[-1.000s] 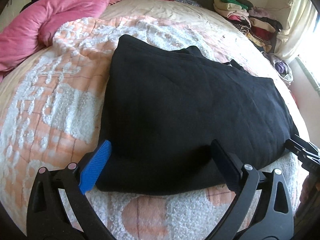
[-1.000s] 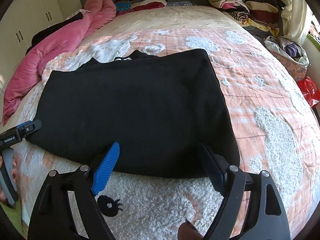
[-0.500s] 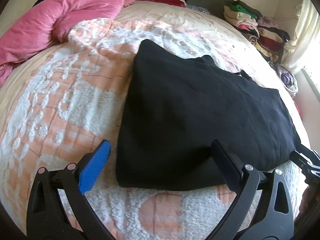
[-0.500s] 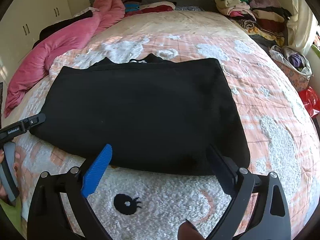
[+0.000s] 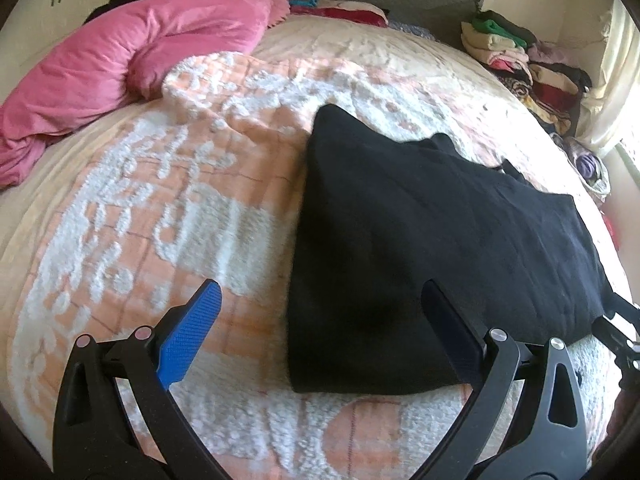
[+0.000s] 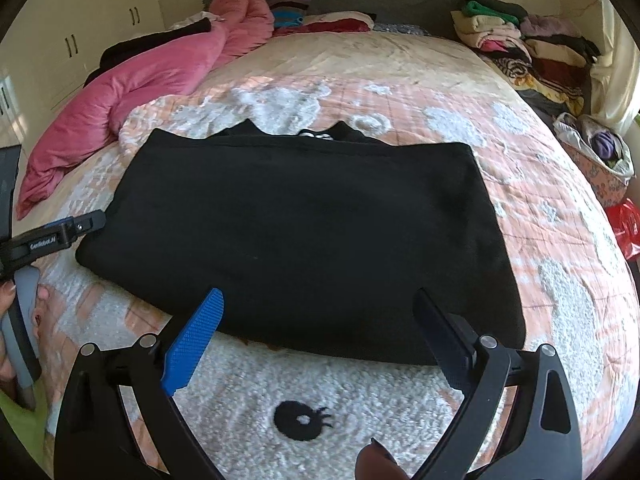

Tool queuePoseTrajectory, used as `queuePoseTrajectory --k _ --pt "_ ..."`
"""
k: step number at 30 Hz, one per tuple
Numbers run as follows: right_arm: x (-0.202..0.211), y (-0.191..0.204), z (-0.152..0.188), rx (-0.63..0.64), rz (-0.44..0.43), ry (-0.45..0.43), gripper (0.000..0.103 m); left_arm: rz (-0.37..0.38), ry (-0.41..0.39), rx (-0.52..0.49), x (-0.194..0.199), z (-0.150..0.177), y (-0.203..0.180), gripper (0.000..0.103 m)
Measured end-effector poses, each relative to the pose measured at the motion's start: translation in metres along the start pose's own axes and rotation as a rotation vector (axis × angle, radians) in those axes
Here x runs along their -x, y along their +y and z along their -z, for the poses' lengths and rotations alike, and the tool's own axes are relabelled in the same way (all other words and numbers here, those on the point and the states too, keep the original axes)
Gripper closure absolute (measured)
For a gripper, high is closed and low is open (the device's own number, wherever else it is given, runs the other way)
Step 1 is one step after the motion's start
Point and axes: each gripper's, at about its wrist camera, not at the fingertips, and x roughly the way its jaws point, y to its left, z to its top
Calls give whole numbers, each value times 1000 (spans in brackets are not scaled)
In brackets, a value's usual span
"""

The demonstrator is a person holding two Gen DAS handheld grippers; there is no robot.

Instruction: Fold small clothes

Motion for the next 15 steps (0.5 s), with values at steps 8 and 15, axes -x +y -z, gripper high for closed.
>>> queuePoseTrajectory --k 8,15 --pt "-3 27 -8 53 -32 -13 8 -40 -16 39 -2 -5 17 9" --pt "-8 60 -15 124 -59 -29 8 -58 -35 66 0 -9 31 9"
